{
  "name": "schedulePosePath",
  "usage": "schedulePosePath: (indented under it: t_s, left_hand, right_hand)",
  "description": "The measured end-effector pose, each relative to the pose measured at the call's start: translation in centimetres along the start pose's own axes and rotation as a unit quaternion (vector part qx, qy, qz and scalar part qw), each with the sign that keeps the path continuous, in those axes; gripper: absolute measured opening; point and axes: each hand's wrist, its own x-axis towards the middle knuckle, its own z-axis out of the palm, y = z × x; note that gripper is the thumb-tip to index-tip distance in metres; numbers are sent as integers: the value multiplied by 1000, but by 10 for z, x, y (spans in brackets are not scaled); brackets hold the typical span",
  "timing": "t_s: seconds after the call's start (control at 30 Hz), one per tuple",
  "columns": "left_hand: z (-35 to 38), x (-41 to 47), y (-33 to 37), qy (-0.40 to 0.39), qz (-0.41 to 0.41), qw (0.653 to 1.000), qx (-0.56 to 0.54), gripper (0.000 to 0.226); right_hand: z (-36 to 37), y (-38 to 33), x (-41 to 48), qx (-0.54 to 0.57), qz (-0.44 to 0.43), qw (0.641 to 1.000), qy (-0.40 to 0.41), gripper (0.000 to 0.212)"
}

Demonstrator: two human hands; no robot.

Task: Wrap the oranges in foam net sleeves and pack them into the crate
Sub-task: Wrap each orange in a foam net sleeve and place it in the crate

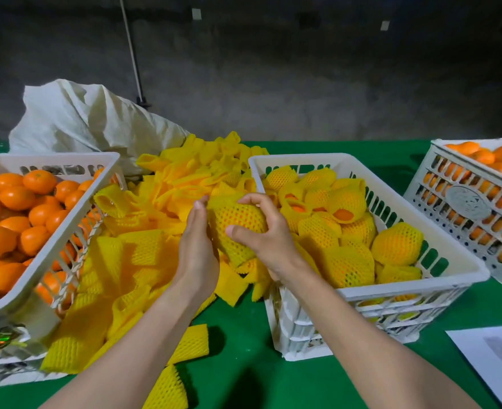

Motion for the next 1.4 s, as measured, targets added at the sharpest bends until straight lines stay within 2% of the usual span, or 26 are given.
schedulePosePath:
  t_s: [0.1, 0.13, 0.2, 0.27, 0.33, 0.37, 0.4, 0.53, 0.67, 0.77, 0.9, 1.03, 1.13, 1.23, 1.3, 1.4]
  left_hand:
    - [13, 5, -20, 57, 39, 995, 71, 24]
    - [19, 6, -28, 52, 62, 989, 125, 17]
    - [36, 7, -43, -15, 133, 957, 258, 13]
    - [54, 10, -55, -106, 204, 883, 409, 10]
    - [69, 13, -67, -173, 228, 795, 535, 12]
    - [72, 14, -71, -187, 228, 764, 574, 16]
    - [74, 14, -74, -185, 225, 753, 590, 21]
    - [71, 15, -75, -169, 223, 761, 585, 29]
    - [71, 16, -76, -169, 219, 756, 594, 30]
    - [71, 17, -77, -171, 214, 760, 589, 32]
    - [69, 16, -78, -175, 208, 769, 579, 32]
    - [65, 17, -69, -198, 162, 800, 543, 36]
    - [53, 19, -52, -199, 136, 837, 491, 33]
    - [27, 28, -27, -149, 149, 859, 467, 25]
    - [4, 36, -5, -101, 159, 869, 458, 21]
    - [-41, 48, 34, -23, 150, 884, 441, 18]
  right_hand:
    - [-23, -1, 15, 64, 33, 995, 64, 32]
    - [-32, -1, 21, 66, 35, 993, 91, 33]
    - [-52, 0, 37, 53, 26, 988, 143, 34]
    - [-72, 4, 56, 26, 13, 983, 184, 33]
    - [-90, 11, 74, -44, -3, 977, 209, 35]
    - [-98, 16, 83, -90, -8, 973, 214, 40]
    - [-105, 23, 92, -141, -8, 966, 217, 45]
    - [-121, 55, 114, -359, 50, 912, 192, 64]
    - [-121, 85, 117, -550, 98, 824, 96, 62]
    - [-115, 95, 117, -599, 113, 791, 53, 62]
    - [-110, 97, 115, -632, 129, 764, 20, 60]
    - [-115, 82, 114, -607, 157, 779, -10, 66]
    - [-101, 65, 104, -569, 54, 820, 38, 60]
    - [-68, 41, 93, -498, -70, 864, 26, 43]
    - [-38, 23, 86, -440, -124, 889, 0, 35]
    - [19, 13, 75, -399, -122, 906, -72, 34]
